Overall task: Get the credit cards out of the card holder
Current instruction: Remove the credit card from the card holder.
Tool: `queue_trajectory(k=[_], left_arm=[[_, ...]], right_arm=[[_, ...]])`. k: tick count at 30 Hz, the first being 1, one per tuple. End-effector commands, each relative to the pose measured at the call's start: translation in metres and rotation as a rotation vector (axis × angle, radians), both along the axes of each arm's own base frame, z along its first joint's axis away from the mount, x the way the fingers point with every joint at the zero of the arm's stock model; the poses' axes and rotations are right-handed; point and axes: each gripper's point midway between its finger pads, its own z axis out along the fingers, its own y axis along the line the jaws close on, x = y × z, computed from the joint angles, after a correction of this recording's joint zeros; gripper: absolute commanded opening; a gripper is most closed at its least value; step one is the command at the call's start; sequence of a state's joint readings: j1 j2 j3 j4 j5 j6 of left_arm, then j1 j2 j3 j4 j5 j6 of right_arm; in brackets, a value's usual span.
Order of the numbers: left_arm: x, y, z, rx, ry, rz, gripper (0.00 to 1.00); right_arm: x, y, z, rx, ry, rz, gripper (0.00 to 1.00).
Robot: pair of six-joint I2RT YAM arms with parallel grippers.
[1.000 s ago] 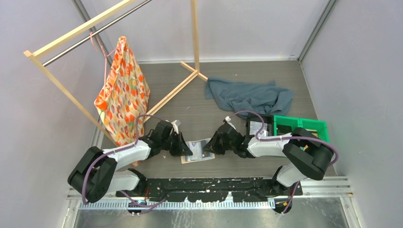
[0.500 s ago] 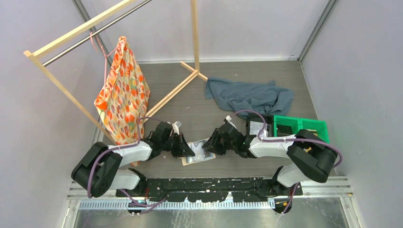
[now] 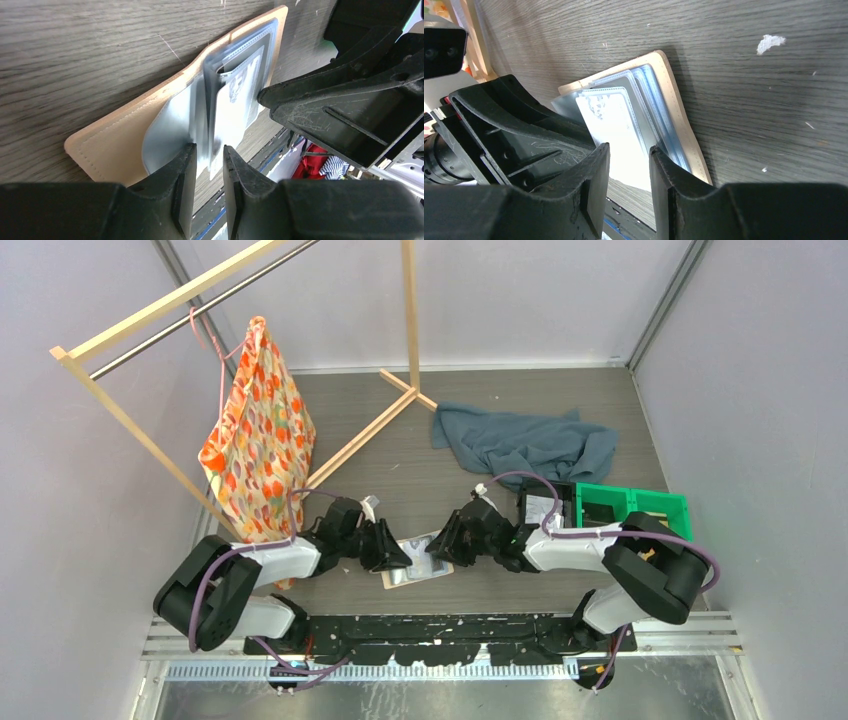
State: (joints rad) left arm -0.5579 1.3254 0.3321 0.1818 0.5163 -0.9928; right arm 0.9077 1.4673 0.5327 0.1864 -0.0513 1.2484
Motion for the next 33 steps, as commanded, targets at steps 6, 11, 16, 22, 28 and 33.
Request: queue_trajectory(k=[6,11,16,22,28,33], left_arm=[[0.019,0.003,0.006,-0.044,-0.056,0.108,0.28],[0.023,0.000,0.009,-0.063,-0.063,0.117,0.25],[0.025,-0.003,0.009,-0.077,-0.060,0.117,0.21],[0.026,-0.003,0.008,-0.076,-0.056,0.121,0.12],[0.025,-0.001,0.005,-0.062,-0.051,0.127,0.01],[0.021,0.007,0.001,-0.031,-0.049,0.133,0.00]], right_arm=[[-0.007,-0.016,-0.028,-0.105,0.046,0.008,0.40],[-0.007,-0.014,-0.029,-0.105,0.050,0.012,0.40],[-0.007,-0.014,-0.029,-0.105,0.050,0.012,0.39],[-0.008,-0.015,-0.030,-0.108,0.053,0.012,0.39],[-0.007,-0.015,-0.029,-0.106,0.052,0.009,0.39],[-0.008,-0.016,-0.030,-0.110,0.051,0.009,0.39]])
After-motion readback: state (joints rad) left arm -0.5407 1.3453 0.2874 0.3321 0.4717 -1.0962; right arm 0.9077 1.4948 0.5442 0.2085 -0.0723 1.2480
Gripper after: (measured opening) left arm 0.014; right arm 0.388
